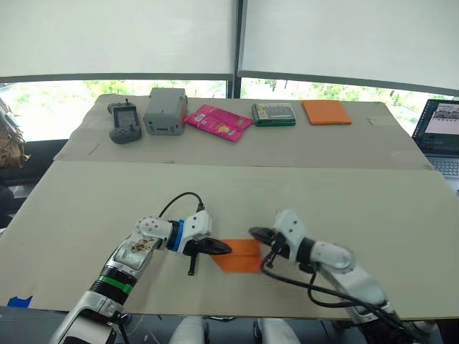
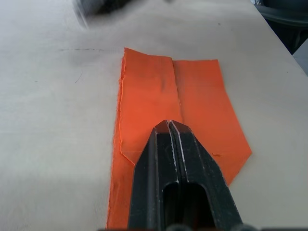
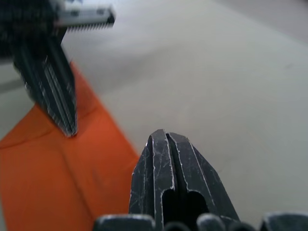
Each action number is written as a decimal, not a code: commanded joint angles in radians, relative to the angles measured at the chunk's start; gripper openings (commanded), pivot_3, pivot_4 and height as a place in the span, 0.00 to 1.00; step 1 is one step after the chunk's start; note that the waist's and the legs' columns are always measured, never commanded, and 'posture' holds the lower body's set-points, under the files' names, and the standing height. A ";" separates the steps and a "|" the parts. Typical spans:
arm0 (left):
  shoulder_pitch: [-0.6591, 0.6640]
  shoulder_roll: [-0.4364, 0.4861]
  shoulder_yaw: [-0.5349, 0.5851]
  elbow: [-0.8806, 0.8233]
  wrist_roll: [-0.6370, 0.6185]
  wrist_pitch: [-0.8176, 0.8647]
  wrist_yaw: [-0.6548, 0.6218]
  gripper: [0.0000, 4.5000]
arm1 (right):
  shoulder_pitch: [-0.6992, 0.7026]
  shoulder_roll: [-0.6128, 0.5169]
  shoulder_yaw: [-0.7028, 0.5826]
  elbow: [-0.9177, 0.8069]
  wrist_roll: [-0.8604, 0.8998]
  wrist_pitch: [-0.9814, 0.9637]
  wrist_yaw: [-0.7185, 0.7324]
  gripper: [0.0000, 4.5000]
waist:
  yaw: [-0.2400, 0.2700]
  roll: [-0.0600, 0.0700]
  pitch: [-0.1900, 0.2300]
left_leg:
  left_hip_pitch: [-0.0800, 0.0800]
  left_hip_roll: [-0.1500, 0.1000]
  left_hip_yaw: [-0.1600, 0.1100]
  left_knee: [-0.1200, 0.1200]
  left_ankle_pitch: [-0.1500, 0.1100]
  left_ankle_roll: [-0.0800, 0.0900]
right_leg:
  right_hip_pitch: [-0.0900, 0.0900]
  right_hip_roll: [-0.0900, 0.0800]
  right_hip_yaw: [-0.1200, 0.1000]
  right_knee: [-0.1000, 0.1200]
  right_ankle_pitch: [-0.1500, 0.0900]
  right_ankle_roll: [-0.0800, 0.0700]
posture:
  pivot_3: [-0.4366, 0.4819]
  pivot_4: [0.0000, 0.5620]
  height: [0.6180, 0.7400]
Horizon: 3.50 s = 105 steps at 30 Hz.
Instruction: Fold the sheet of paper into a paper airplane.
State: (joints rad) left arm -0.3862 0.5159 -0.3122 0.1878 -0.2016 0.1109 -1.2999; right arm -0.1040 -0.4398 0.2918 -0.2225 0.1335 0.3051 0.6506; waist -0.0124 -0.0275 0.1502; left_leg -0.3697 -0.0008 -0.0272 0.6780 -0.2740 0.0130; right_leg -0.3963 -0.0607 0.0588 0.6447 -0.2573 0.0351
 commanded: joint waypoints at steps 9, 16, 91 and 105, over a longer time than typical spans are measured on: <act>0.107 0.092 0.059 -0.052 0.016 0.047 0.069 0.00 | 0.003 -0.024 0.028 0.159 -0.105 -0.131 0.006 0.01 | -0.006 0.000 0.000 | 0.008 0.002 0.000 -0.002 0.000 0.000 | 0.007 0.001 0.001 -0.001 0.000 0.000 | 0.48 0.27 1.00; 0.159 0.163 0.130 -0.086 0.011 0.046 0.096 0.00 | -0.010 -0.015 0.032 0.175 -0.116 -0.147 0.013 0.01 | -0.006 0.000 -0.001 | 0.011 0.003 0.001 -0.002 0.000 0.000 | 0.010 0.001 0.001 -0.001 0.000 0.000 | 0.48 0.27 1.00; 0.201 0.083 0.076 -0.211 -0.015 0.096 0.170 0.00 | -0.156 -0.081 -0.120 -0.001 0.415 0.562 0.273 0.01 | -0.001 0.001 0.001 | -0.005 0.002 0.000 -0.002 0.000 0.000 | -0.006 -0.001 0.001 -0.001 0.000 0.000 | 0.48 0.27 1.00; 0.149 0.185 0.367 -0.271 -0.345 0.403 0.133 0.00 | -0.202 -0.094 -0.157 -0.010 0.413 0.473 0.304 0.01 | -0.007 0.001 0.007 | -0.009 0.003 0.000 -0.001 0.000 0.000 | -0.011 0.000 0.001 0.001 0.000 0.000 | 0.48 0.27 1.00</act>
State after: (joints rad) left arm -0.2222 0.6864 0.0068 -0.0436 -0.4935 0.4797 -1.1530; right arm -0.2804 -0.5248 0.1711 -0.2067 0.5331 0.8167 0.9356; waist -0.0193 -0.0268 0.1571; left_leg -0.3789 0.0021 -0.0271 0.6771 -0.2742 0.0129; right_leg -0.4078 -0.0605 0.0598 0.6463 -0.2571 0.0348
